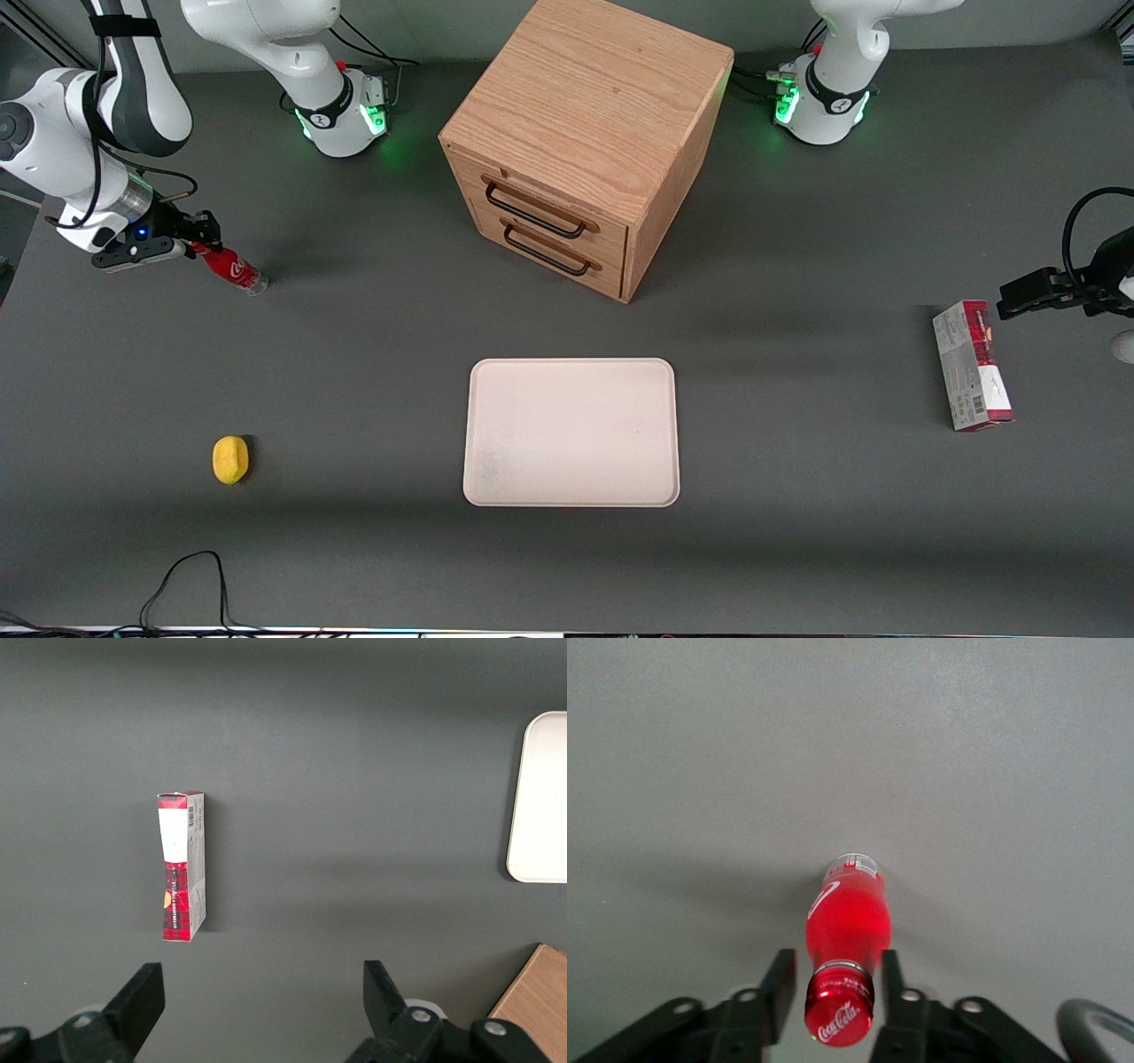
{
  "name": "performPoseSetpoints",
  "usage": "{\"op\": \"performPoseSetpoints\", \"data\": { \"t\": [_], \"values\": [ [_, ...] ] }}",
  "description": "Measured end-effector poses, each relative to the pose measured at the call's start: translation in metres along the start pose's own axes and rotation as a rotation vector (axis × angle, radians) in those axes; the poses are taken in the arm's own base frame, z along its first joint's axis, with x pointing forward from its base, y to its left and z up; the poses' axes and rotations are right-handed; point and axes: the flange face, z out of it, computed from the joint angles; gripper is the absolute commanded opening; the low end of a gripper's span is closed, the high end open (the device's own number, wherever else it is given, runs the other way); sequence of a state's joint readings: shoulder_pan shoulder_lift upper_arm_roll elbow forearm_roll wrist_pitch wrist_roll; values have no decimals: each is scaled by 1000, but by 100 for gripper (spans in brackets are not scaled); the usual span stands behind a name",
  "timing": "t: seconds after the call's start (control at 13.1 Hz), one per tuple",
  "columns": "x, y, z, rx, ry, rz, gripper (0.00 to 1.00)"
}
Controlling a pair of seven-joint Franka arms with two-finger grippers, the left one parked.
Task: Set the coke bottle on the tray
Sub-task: 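Lift the bottle with the right gripper off the table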
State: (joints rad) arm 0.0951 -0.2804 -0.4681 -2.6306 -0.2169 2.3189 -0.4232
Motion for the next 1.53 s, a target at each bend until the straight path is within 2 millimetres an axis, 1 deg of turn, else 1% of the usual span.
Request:
{"op": "performPoseSetpoints", "data": {
  "t": [0.46, 0.53, 0.61, 0.69, 0.84, 0.99, 1.07, 1.22, 1.3, 1.37, 1.45, 1.53],
  "values": [
    [1, 1, -3, 2, -8, 0, 0],
    [3, 3, -9, 4, -21, -1, 0],
    [8, 6, -21, 2, -33, -3, 0],
    [17, 6, -41, -7, -44, -7, 0],
    [43, -3, -91, -37, -57, -6, 0],
    [67, -18, -150, -39, -74, 2, 0],
    [78, -24, -185, -13, -80, 13, 0],
    [97, -30, -249, 9, -112, 21, 0],
    [107, -34, -277, 9, -129, 21, 0],
    [118, -39, -298, 14, -142, 19, 0],
    [132, -44, -313, 18, -147, 16, 0],
    [144, -46, -318, 16, -156, 14, 0]
  ]
}}
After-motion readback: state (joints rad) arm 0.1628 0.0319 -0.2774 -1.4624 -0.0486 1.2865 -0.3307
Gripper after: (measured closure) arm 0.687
